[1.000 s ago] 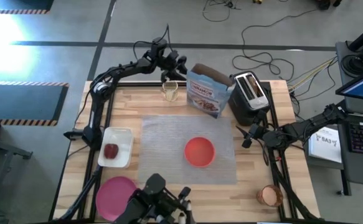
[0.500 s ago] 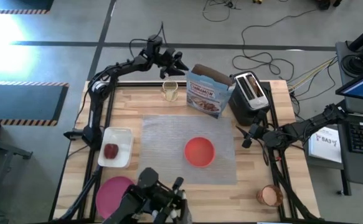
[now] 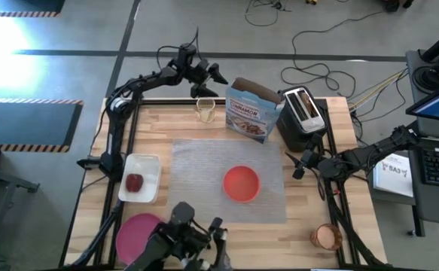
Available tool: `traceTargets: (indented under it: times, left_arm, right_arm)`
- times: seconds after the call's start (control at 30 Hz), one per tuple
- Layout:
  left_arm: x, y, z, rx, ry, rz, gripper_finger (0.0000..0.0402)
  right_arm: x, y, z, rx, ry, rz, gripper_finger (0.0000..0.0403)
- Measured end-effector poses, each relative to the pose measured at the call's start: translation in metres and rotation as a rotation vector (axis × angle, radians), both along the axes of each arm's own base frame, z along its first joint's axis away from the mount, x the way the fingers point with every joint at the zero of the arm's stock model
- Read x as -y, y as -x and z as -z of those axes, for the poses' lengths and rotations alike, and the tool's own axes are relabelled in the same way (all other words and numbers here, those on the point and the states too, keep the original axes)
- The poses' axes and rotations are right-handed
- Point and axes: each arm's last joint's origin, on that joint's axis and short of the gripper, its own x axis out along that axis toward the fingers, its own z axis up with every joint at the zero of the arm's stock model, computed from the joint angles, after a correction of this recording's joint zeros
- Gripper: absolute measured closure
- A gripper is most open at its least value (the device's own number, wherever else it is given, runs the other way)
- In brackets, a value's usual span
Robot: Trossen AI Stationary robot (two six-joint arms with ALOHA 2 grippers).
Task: Arrange a breakfast setting
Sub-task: Move the blue cereal to the top left of the table
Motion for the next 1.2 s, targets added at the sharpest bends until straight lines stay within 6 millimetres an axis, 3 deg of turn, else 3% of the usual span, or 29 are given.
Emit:
traceTargets:
  times: [0.5,0.93,1.2]
  left_arm:
    - [0.030,-0.039,-0.002,-0.007,-0.115,-0.079,0.0003]
    - [0.048,-0.055,-0.002,-0.003,-0.117,-0.035,0.0003]
    - [0.055,-0.059,-0.004,-0.041,-0.012,0.011,0.0004]
  right_arm:
    - [0.000,0.000,0.000,0.000,0.000,0.000,0.0188]
    - [0.000,0.000,0.000,0.000,0.000,0.000,0.0188]
    - [0.000,0.000,0.000,0.000,0.000,0.000,0.0188]
